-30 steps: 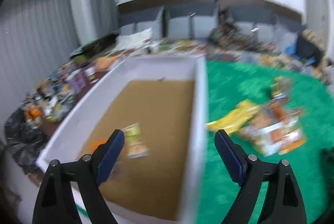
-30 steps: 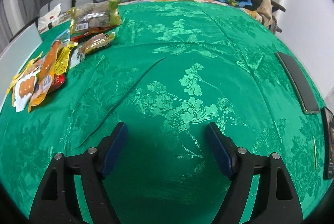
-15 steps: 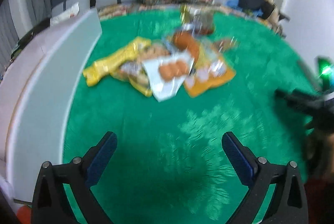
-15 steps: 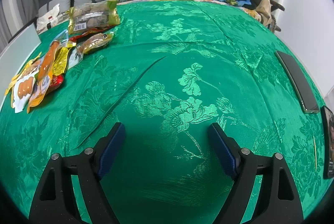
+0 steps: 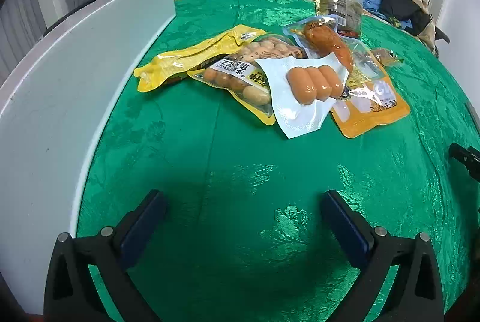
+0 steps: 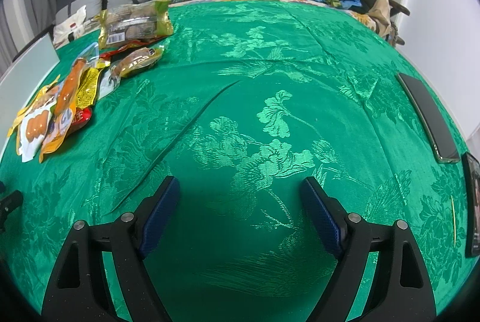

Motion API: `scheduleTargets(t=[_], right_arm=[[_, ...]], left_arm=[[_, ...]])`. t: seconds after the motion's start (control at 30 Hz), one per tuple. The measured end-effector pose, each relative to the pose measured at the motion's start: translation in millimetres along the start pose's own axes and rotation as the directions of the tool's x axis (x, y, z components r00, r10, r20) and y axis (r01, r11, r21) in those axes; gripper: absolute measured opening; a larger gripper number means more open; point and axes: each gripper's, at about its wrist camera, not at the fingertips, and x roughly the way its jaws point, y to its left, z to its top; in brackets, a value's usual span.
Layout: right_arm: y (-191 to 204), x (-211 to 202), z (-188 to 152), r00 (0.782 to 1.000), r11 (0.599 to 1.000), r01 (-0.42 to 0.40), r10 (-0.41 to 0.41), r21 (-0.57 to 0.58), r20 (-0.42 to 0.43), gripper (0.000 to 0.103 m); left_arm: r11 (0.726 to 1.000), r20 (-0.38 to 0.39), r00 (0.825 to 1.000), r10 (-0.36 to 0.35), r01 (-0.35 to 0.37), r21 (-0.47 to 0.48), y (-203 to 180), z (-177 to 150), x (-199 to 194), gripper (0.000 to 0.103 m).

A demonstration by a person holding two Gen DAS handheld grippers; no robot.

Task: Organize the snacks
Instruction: 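Move both empty tools back toward the snack pile, then reach the right tool to the orange sausage pack and grasp it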

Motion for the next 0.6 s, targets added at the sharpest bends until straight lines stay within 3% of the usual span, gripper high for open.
scheduleTargets(t=[0.6], right_arm=[[0.0, -0.1, 0.0, 1.000, 1.000, 0.000, 0.000, 0.000, 0.000, 0.086]], left_arm=[[1.000, 0.026, 1.000, 0.009, -0.009, -0.012, -0.6, -1.7, -1.6, 0.103]])
